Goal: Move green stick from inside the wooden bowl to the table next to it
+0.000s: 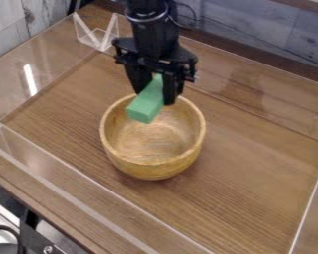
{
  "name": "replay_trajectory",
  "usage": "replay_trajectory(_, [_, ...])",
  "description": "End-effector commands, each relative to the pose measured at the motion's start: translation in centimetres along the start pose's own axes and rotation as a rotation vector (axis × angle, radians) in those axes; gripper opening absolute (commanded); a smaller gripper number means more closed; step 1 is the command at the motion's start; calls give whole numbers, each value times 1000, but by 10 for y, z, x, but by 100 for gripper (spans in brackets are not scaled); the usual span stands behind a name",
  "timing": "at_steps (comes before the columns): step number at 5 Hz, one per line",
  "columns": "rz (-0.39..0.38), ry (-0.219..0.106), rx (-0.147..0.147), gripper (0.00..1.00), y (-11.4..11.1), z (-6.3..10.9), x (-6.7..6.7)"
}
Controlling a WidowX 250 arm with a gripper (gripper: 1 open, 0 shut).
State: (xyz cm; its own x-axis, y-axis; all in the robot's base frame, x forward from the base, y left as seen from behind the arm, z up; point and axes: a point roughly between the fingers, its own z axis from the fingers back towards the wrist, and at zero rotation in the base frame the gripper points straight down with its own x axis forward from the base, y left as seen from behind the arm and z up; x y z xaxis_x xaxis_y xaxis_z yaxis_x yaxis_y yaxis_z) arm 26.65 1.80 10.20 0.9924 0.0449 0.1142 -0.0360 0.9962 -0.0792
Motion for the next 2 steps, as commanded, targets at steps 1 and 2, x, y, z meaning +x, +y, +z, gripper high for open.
replay_trajectory(1, [-28,-52,7,0,-3,11,-2])
replay_trajectory(2, [-45,-49,12,0,-10,5,-6])
